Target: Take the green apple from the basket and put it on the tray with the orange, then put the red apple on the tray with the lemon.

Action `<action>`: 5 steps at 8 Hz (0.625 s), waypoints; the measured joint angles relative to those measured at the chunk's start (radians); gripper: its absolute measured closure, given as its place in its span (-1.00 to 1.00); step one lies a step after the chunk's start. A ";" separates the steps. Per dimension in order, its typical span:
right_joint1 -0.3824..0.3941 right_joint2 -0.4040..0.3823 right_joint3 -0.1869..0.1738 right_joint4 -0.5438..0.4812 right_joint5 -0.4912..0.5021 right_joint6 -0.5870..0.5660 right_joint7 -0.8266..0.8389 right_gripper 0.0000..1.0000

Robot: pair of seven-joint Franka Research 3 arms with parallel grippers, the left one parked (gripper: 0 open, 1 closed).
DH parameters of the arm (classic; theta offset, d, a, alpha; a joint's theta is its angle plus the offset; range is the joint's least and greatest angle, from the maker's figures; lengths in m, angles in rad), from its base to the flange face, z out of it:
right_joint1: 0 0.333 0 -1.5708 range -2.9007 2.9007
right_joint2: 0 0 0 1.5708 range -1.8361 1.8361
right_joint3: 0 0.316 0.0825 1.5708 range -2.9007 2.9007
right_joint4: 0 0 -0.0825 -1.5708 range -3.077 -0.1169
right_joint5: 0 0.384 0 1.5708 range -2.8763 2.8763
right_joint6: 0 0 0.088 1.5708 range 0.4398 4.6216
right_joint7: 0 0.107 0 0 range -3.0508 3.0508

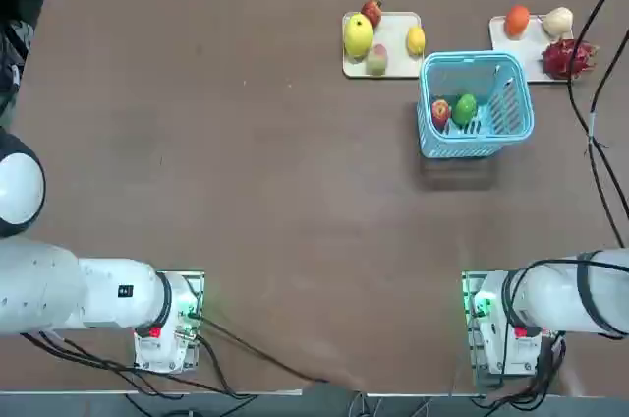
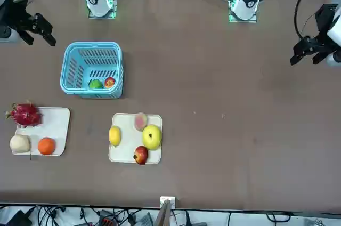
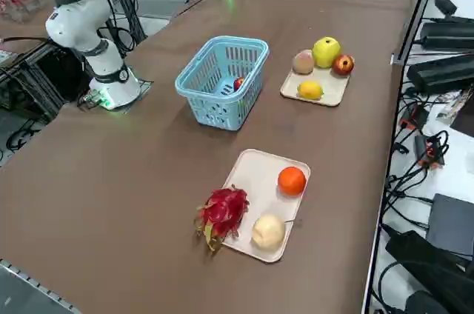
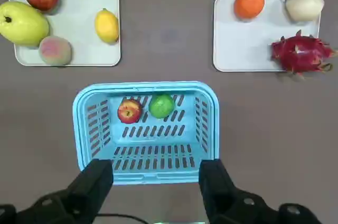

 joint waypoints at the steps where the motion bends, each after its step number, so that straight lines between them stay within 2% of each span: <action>1: 0.000 0.000 0.000 0.000 0.000 0.000 0.000 -1.00; 5: 0.000 0.023 0.000 -0.007 0.000 0.000 0.043 -1.00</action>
